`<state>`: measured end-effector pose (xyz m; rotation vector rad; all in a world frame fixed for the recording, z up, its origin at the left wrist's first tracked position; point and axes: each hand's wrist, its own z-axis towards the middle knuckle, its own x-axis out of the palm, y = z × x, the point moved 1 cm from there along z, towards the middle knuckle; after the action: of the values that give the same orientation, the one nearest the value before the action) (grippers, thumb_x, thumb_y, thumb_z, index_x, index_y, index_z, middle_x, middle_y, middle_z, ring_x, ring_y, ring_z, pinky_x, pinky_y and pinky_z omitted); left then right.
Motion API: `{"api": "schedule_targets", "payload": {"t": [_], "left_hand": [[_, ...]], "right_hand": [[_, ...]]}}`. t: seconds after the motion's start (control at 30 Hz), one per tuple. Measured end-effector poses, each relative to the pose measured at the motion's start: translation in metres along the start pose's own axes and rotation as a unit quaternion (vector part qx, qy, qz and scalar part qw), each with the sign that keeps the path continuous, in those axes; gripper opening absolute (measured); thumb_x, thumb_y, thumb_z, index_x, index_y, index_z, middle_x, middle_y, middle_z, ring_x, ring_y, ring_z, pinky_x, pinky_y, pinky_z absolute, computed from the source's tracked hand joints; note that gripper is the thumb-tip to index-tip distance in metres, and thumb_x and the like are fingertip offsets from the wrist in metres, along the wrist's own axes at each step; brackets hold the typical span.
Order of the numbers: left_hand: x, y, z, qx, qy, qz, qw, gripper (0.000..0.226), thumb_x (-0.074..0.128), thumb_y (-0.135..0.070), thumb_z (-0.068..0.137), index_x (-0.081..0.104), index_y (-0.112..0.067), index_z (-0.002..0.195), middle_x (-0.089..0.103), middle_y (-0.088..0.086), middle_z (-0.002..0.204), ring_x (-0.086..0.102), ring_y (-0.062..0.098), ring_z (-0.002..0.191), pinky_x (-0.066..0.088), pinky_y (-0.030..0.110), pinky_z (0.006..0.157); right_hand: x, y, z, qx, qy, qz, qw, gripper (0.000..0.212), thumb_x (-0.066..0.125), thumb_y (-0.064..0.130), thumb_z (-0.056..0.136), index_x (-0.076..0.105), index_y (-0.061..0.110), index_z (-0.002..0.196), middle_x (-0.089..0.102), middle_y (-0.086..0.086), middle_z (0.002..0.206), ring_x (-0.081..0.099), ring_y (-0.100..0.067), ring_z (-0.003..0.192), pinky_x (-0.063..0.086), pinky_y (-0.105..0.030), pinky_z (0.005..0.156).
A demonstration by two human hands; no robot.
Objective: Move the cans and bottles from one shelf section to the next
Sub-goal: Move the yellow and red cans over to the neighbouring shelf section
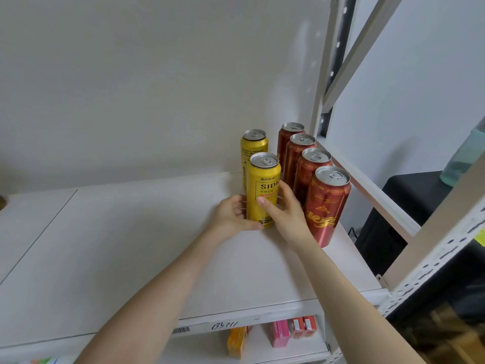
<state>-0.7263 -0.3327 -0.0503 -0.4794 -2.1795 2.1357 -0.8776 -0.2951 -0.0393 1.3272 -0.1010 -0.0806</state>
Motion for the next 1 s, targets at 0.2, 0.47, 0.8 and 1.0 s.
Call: {"api": "schedule_targets", "payload": {"t": [0.2, 0.47, 0.8, 1.0], "left_hand": [[-0.003, 0.001, 0.02, 0.011, -0.018, 0.008, 1.0, 0.063, 0.08, 0.021, 0.064, 0.054, 0.011, 0.12, 0.067, 0.02, 0.106, 0.068, 0.012, 0.079, 0.056, 0.016, 0.071], [-0.008, 0.001, 0.037, 0.017, -0.02, 0.005, 1.0, 0.062, 0.08, 0.02, 0.064, 0.054, 0.011, 0.12, 0.067, 0.019, 0.106, 0.069, 0.014, 0.081, 0.056, 0.016, 0.073], [-0.014, 0.001, 0.045, 0.026, -0.01, 0.015, 0.999, 0.062, 0.081, 0.017, 0.065, 0.054, 0.009, 0.12, 0.068, 0.019, 0.107, 0.07, 0.017, 0.082, 0.057, 0.019, 0.072], [-0.017, 0.001, 0.045, 0.026, 0.01, 0.027, 0.999, 0.062, 0.082, 0.014, 0.066, 0.056, 0.003, 0.122, 0.068, 0.017, 0.108, 0.069, 0.02, 0.089, 0.057, 0.021, 0.08]], "right_hand": [[0.003, -0.007, 0.023, 0.013, -0.01, 0.011, 1.0, 0.057, 0.073, 0.017, 0.089, 0.048, 0.019, 0.14, 0.065, 0.003, 0.125, 0.06, -0.007, 0.117, 0.051, -0.023, 0.094], [0.009, -0.011, 0.043, 0.013, -0.008, 0.008, 1.0, 0.058, 0.071, 0.012, 0.09, 0.046, 0.013, 0.142, 0.065, -0.004, 0.128, 0.06, -0.013, 0.12, 0.052, -0.03, 0.097], [0.011, -0.014, 0.053, 0.013, -0.026, -0.012, 1.0, 0.056, 0.072, 0.013, 0.089, 0.049, 0.013, 0.14, 0.066, -0.004, 0.126, 0.062, -0.013, 0.117, 0.052, -0.034, 0.098], [0.011, -0.013, 0.051, 0.028, -0.037, -0.011, 0.999, 0.055, 0.073, 0.011, 0.088, 0.049, 0.011, 0.138, 0.065, 0.002, 0.121, 0.063, 0.004, 0.106, 0.05, -0.012, 0.083]]}}
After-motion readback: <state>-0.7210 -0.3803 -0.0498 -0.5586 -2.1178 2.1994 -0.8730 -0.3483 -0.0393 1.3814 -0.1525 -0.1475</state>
